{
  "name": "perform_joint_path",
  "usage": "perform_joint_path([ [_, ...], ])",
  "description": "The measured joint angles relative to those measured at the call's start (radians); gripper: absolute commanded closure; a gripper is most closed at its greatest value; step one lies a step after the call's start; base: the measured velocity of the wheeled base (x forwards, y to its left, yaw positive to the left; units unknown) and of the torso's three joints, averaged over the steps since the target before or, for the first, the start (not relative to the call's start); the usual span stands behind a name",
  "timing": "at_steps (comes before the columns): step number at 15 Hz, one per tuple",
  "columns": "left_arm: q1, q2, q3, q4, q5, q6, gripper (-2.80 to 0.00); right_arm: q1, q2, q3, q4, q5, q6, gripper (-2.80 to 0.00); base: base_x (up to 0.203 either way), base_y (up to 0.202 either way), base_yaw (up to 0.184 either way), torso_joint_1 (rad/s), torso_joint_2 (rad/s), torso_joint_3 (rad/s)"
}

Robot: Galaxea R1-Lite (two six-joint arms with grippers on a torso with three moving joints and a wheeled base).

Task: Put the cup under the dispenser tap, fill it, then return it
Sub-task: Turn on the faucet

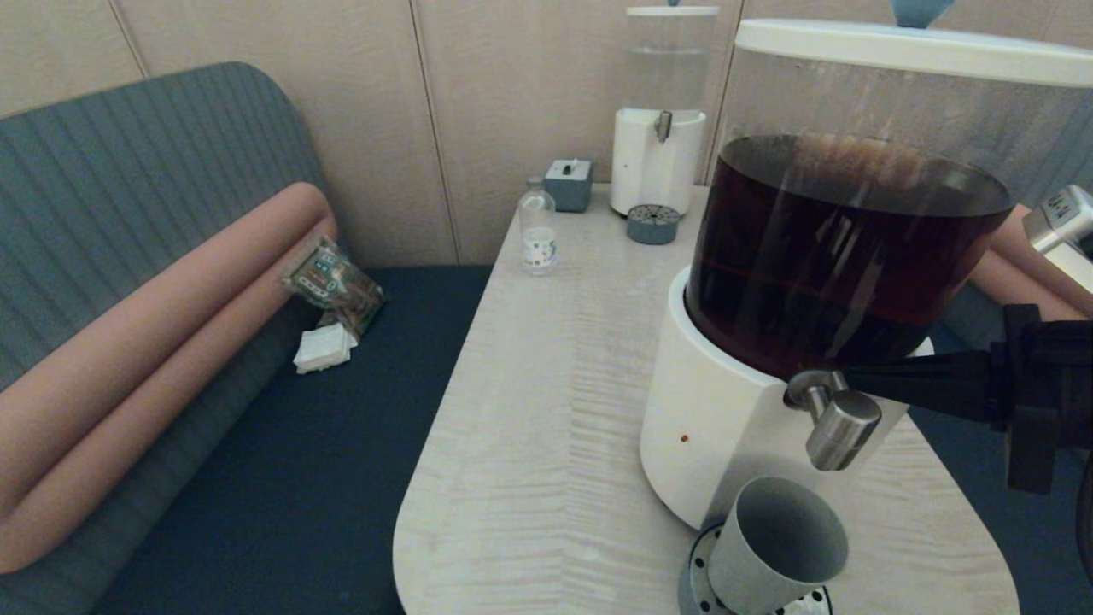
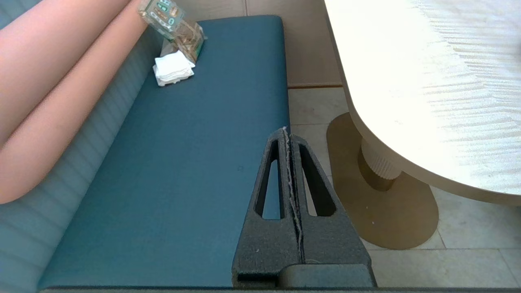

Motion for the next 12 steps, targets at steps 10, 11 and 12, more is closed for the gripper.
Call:
perform_joint_path([
  [10,0.0,0.0,0.0,0.0,0.0,0.0,0.0,0.021,0.003,-0.002,-0.047,0.003,0.003,0.0,0.0,0.0,0.0,0.0,0.0,0.0],
  [11,0.0,0.0,0.0,0.0,0.0,0.0,0.0,0.021,0.003,0.002,-0.056,0.003,0.006,0.0,0.0,0.0,0.0,0.0,0.0,0.0],
  [12,0.0,0.0,0.0,0.0,0.0,0.0,0.0,0.021,0.003,0.004,-0.058,0.004,0.006,0.0,0.0,0.0,0.0,0.0,0.0,0.0],
])
